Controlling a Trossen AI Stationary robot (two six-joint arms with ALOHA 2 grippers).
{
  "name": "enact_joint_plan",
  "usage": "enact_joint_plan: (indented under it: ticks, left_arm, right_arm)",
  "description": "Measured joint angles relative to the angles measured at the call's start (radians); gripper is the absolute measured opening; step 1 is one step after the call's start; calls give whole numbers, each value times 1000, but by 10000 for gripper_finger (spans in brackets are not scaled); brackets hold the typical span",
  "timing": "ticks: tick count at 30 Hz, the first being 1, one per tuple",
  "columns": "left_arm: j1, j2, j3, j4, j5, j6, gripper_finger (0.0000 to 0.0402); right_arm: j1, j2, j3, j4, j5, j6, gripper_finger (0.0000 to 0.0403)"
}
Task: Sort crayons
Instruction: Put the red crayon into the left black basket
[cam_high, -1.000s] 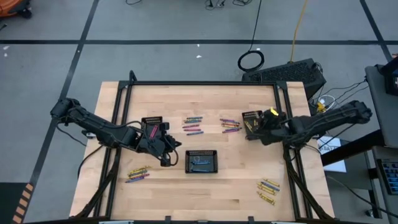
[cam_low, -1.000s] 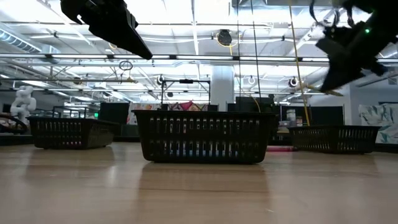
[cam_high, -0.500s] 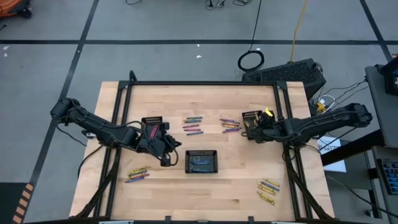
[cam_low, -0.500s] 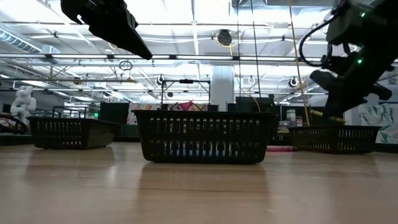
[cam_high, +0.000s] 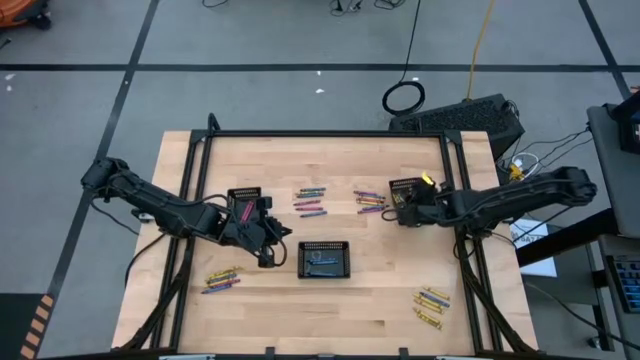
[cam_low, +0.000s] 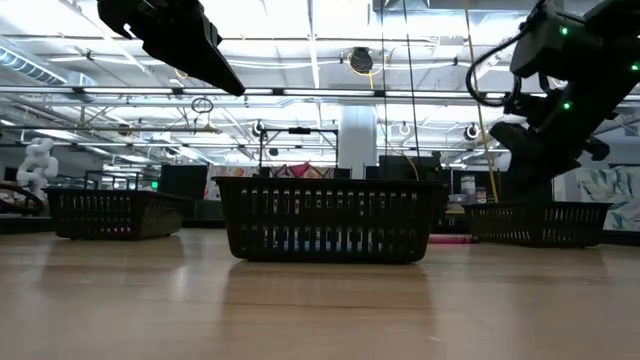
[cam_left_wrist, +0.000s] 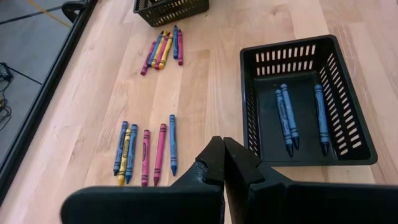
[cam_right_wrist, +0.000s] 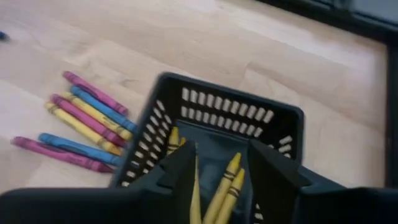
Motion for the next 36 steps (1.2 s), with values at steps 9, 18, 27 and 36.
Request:
enact_joint_plan:
  ticks: [9, 18, 27, 36]
  left_arm:
    - [0, 0, 0, -22, -18, 2, 2]
    - [15, 0, 0, -35, -75, 7, 2]
    - [35, 6, -2, 4, -78, 16, 2]
    - [55, 7, -5, 48, -77, 51, 2]
  right_arm:
    - [26, -45, 59, 434, -178, -511, 131]
    - [67, 20, 60, 764, -411, -874, 130]
    - [70, 111, 59, 827, -695, -939, 130]
    - [158, 208, 164, 668, -747, -936, 130]
